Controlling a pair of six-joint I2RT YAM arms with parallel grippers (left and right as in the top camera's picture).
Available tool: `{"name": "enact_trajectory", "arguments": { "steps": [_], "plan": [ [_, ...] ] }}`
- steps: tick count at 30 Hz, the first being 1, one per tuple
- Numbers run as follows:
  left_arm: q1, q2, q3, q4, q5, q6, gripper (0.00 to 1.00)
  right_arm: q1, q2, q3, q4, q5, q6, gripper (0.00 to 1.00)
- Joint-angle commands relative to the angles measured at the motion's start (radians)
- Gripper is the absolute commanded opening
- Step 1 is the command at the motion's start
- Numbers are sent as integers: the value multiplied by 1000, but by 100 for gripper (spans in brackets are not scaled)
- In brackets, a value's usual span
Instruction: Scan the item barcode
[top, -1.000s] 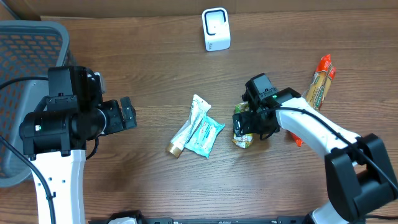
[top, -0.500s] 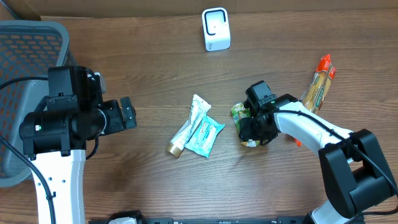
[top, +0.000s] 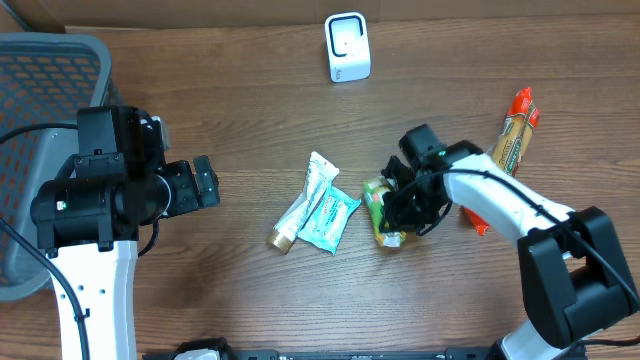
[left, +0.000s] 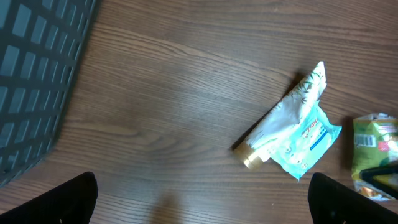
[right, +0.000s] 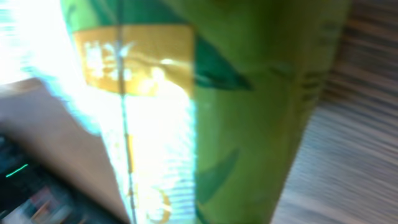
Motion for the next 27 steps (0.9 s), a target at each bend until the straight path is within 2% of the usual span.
{"name": "enact_trajectory", "arguments": {
  "steps": [1,5,8,11,15,18,23,27],
  "plan": [
    [3,0,10,3,4,-17,100,-64,-105,100,-81,-448,-301,5],
    [3,0,10,3,4,-17,100,-106,-189,135,-239,-617,-512,8],
    [3,0,10,3,4,-17,100,-121,-221,137,-257,-579,-517,9],
    [3,0,10,3,4,-17,99,-124,-217,130,-232,-412,-444,12],
    [3,0,10,3,4,-17,100,-104,-203,78,-109,-168,-258,14],
    [3,0,10,3,4,-17,100,-79,-189,9,-1,-91,-161,16],
    [3,0,10,3,4,-17,100,-35,-123,-103,159,-44,-87,17],
    [3,0,10,3,4,-17,99,-8,-47,-115,188,18,-76,18]
  ]
}}
